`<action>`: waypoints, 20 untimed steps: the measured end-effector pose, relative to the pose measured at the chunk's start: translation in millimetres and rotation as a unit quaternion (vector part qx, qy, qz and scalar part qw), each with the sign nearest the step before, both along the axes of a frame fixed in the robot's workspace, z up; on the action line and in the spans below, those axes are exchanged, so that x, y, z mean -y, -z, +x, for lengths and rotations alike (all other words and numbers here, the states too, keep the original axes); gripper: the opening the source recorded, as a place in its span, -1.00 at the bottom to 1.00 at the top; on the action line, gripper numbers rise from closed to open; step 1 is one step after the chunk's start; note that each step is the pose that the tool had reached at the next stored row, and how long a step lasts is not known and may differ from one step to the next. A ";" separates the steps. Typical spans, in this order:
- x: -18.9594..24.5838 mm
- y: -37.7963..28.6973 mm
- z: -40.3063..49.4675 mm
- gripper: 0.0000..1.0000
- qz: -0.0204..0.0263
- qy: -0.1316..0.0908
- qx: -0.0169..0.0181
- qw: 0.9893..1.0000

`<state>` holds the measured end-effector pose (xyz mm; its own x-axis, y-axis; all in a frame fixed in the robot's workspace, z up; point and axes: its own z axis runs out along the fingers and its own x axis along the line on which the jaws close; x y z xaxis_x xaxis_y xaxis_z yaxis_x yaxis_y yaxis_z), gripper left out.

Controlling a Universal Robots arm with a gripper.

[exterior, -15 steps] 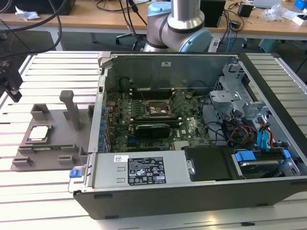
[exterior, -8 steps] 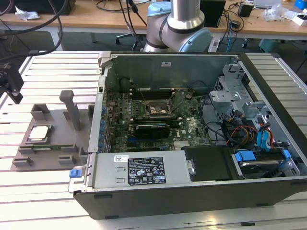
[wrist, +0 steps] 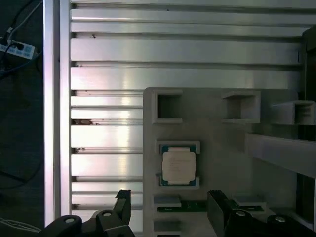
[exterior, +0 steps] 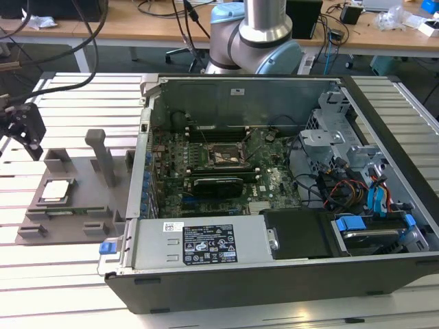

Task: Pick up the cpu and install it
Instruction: 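Pick up the cpu and move it towards the insertion slot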

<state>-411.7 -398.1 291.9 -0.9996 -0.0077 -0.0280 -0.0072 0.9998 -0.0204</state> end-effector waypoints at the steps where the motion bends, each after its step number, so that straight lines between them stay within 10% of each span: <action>1: 0.0 0.7 0.2 0.44 0.000 0.000 0.000 1.000; 20: 0.0 15.9 1.7 0.44 0.000 0.000 0.000 1.000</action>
<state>-410.0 -398.1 276.0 -0.9996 -0.0078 -0.0279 -0.0072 0.9998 -0.0204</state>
